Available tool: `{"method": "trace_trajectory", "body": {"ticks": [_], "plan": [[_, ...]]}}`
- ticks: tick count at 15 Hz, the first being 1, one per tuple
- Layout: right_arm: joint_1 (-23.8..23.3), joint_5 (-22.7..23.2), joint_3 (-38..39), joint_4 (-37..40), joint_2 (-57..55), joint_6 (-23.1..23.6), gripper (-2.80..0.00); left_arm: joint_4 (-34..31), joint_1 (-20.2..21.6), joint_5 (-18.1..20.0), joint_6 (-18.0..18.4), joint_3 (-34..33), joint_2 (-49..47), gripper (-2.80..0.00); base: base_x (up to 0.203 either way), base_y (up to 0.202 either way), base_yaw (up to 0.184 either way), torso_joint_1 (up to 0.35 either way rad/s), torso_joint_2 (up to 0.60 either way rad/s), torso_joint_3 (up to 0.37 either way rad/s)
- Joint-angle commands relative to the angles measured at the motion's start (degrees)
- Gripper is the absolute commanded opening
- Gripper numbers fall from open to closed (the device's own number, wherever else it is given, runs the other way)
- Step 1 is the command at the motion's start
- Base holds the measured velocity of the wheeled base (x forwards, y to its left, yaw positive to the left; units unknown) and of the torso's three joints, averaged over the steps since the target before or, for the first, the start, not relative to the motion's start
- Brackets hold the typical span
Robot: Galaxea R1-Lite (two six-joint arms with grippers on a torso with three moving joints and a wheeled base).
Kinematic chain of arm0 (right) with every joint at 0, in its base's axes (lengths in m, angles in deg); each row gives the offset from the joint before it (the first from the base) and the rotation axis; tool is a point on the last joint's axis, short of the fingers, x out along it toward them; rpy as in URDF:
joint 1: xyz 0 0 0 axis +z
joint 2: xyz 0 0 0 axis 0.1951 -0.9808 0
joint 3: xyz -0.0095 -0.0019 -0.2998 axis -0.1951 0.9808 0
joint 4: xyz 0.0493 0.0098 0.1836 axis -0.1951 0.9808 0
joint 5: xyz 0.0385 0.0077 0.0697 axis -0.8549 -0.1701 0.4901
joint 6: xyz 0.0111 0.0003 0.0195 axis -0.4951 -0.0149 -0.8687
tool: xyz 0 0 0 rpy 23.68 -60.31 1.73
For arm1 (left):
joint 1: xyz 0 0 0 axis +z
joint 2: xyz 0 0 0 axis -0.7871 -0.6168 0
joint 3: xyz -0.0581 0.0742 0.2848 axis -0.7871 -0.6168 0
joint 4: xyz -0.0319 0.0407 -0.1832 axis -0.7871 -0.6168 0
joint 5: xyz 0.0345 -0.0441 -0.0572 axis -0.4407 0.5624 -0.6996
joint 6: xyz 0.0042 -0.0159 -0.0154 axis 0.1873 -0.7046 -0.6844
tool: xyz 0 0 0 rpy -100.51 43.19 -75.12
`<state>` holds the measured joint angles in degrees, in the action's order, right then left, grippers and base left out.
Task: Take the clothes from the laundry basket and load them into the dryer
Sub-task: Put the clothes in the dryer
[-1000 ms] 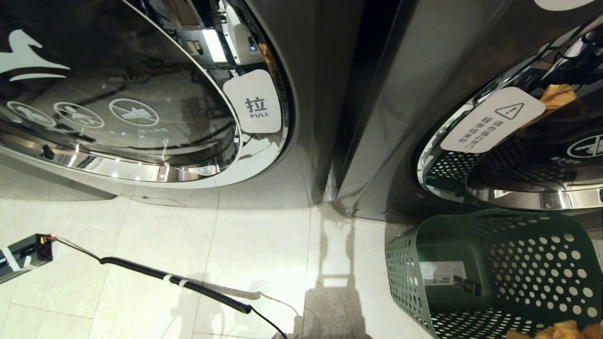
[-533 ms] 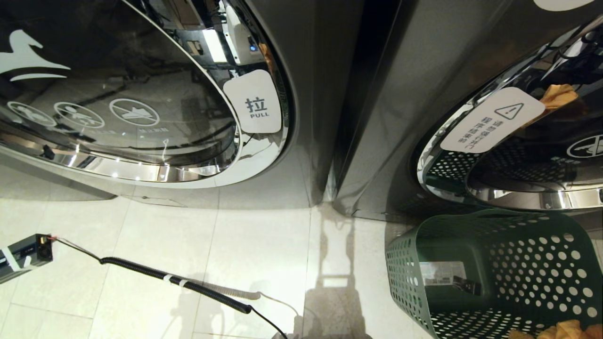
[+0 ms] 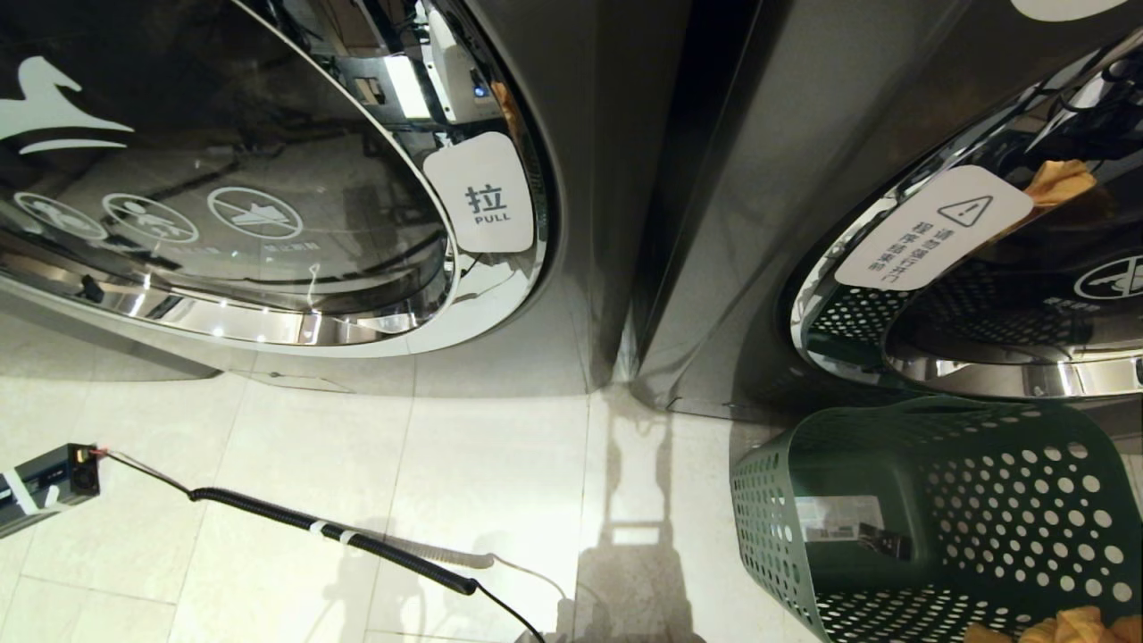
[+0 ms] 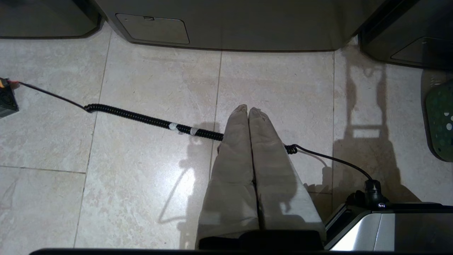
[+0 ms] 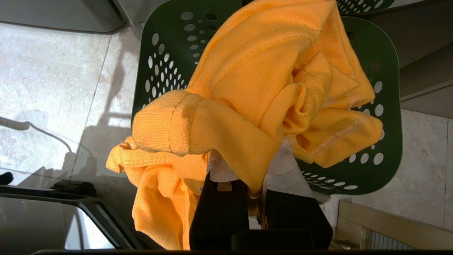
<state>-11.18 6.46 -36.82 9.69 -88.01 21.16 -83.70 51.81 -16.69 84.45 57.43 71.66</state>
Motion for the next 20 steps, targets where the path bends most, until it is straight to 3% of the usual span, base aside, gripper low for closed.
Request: {"method": "trace_trajectory", "body": {"ticks": [1, 10, 20], "plan": [[0.0, 0.0, 0.0, 0.0, 0.0, 0.0, -2.8, 0.0, 0.0, 0.0, -0.1, -0.1, 0.1, -2.8, 0.0, 0.0, 0.0, 0.0, 0.0, 0.0], [0.0, 0.0, 0.0, 0.0, 0.0, -0.1, -2.8, 0.0, 0.0, 0.0, -0.1, -0.1, 0.1, -2.8, 0.0, 0.0, 0.0, 0.0, 0.0, 0.01], [0.0, 0.0, 0.0, 0.0, 0.0, -0.1, -2.8, 0.0, -0.1, -0.1, -0.2, -0.1, 0.1, -2.8, 0.0, 0.0, 0.0, 0.001, 0.0, 0.19]]}}
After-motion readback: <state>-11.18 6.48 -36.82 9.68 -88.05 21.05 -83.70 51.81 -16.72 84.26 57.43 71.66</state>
